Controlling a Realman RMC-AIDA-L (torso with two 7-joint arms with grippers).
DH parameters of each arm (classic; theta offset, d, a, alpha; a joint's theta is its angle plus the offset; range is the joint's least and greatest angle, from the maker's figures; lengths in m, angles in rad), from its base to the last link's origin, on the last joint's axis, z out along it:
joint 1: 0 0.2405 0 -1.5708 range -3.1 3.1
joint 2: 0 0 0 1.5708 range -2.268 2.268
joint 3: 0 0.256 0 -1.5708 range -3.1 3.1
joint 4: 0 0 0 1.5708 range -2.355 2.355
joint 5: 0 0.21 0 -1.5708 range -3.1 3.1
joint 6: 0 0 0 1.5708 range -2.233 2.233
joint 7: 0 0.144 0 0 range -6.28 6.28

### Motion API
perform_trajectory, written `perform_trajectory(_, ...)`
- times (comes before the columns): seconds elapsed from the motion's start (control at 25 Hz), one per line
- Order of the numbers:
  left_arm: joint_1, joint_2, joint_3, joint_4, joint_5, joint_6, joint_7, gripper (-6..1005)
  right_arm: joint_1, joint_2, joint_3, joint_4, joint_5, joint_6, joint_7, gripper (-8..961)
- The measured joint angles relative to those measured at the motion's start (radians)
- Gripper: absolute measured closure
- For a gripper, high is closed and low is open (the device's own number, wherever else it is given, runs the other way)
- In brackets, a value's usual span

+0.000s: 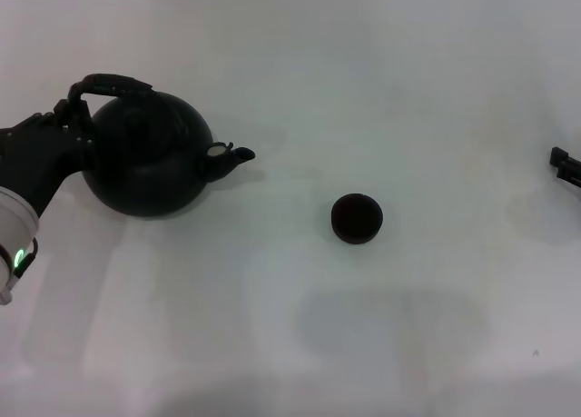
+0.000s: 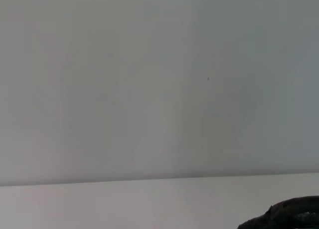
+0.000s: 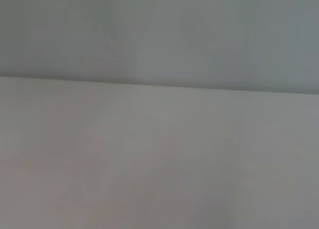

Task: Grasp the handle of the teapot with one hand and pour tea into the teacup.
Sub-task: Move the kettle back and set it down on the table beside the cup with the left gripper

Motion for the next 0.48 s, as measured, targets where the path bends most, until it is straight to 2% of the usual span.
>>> perform_trajectory(0.12,0.0,0.001,-0.002,0.0,0.0,0.0,-0.002,870,0.0,0.0,0.0,0.0,0.0,0.0,0.0,94)
perform_trajectory(0.48,-0.002,0.001,-0.001,-0.003,0.0,-0.002,0.001,756,-0.001,0.001,-0.001,0.001,0.0,-0.001,0.0,96)
